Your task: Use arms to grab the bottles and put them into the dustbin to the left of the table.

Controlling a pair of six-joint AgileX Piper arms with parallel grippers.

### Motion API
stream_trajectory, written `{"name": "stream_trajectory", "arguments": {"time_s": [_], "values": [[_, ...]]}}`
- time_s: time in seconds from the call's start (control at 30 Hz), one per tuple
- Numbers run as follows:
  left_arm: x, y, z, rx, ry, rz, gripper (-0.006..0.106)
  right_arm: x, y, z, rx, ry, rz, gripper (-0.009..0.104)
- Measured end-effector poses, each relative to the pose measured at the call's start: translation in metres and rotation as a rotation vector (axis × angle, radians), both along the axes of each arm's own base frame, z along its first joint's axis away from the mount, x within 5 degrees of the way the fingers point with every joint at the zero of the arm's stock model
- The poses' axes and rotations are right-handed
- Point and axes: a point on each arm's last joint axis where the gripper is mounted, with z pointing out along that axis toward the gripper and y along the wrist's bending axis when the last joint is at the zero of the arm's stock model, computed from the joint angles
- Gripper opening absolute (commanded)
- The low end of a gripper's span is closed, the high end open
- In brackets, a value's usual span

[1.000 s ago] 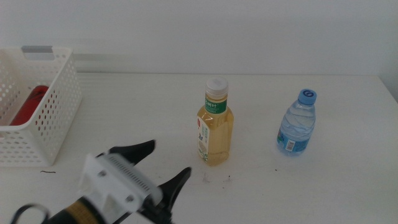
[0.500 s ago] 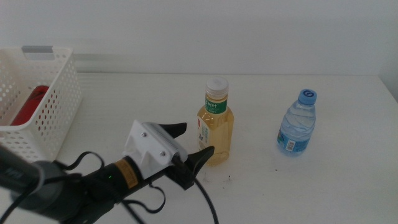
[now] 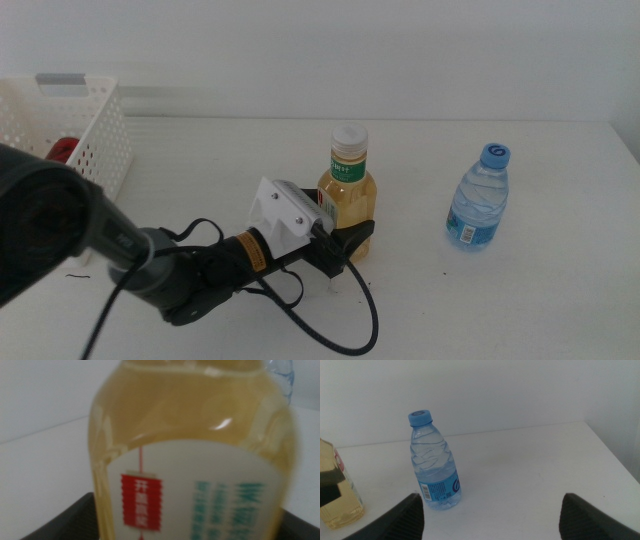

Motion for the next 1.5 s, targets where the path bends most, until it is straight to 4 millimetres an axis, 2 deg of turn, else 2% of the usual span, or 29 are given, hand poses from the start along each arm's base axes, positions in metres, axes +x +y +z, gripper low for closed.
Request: {"name": "stream_trajectory", "arguments": {"time_s": [0.3, 0.4, 0.5, 0.67, 0.7, 0.87, 1.13, 1.27, 1.37, 1.5], "values": [[0.019, -0.011, -0.016, -0.032, 0.012, -0.022, 0.093, 0.0, 0.0, 0.0, 0.0, 0.0, 0.0, 0.087], [0.022, -0.012, -0.017, -0.034, 0.007, -0.022, 0.086, 0.0, 0.0, 0.0, 0.0, 0.0, 0.0, 0.087], [0.022, -0.013, -0.018, -0.035, 0.01, -0.026, 0.064, 0.0, 0.0, 0.0, 0.0, 0.0, 0.0, 0.087], [0.02, -0.014, -0.018, -0.027, 0.005, -0.055, 0.005, 0.0, 0.0, 0.0, 0.0, 0.0, 0.0, 0.087], [0.019, -0.014, -0.017, -0.026, 0.004, -0.06, -0.002, 0.0, 0.0, 0.0, 0.0, 0.0, 0.0, 0.087], [-0.001, -0.004, 0.006, 0.09, 0.054, -0.078, 0.001, 0.0, 0.0, 0.0, 0.0, 0.0, 0.0, 0.087], [-0.024, 0.013, 0.101, 0.182, 0.11, -0.011, 0.013, 0.0, 0.0, 0.0, 0.0, 0.0, 0.0, 0.087], [-0.033, 0.022, 0.133, 0.214, 0.072, 0.037, 0.013, 0.0, 0.0, 0.0, 0.0, 0.0, 0.0, 0.087], [-0.038, 0.027, 0.15, 0.228, 0.033, 0.065, 0.013, 0.0, 0.0, 0.0, 0.0, 0.0, 0.0, 0.087], [-0.042, 0.03, 0.161, 0.227, 0.003, 0.076, 0.013, 0.0, 0.0, 0.0, 0.0, 0.0, 0.0, 0.087]]}}
